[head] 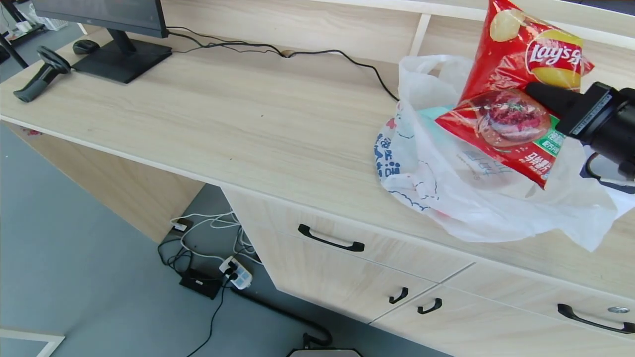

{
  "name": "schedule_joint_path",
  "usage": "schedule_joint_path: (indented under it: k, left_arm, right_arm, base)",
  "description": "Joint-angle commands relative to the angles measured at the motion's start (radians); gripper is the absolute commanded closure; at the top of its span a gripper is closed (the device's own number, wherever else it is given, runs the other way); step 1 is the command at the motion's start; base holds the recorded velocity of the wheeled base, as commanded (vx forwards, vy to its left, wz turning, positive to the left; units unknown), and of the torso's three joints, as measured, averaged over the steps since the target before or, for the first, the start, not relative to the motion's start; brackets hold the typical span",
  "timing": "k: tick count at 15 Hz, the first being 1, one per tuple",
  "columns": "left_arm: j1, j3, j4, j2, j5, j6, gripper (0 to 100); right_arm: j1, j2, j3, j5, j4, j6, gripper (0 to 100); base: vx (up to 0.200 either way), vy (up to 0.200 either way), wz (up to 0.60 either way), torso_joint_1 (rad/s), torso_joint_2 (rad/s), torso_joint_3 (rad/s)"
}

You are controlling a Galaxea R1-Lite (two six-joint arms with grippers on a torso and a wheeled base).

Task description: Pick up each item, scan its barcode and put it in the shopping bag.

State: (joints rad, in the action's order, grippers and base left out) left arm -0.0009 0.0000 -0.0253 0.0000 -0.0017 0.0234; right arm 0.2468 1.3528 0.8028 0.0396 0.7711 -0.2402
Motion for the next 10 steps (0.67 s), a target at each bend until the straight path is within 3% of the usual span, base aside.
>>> schedule_joint_path:
  k: [1,10]
  left_arm:
    - [-0.001,0.0,0.001,0.0,0.0,0.001,0]
    - [-0.001,0.0,0.001,0.002,0.0,0.001,0]
  right_arm:
    - [-0.012,-0.061,-0.088,0.022,0.008,-0.005,100]
    - [0.0,0.006,-0.103,0.02,0.043,0.007,100]
  base:
    - [0.0,0.0,0.0,0.0,0.0,0.0]
    - [0.0,0.0,0.0,0.0,0.0,0.0]
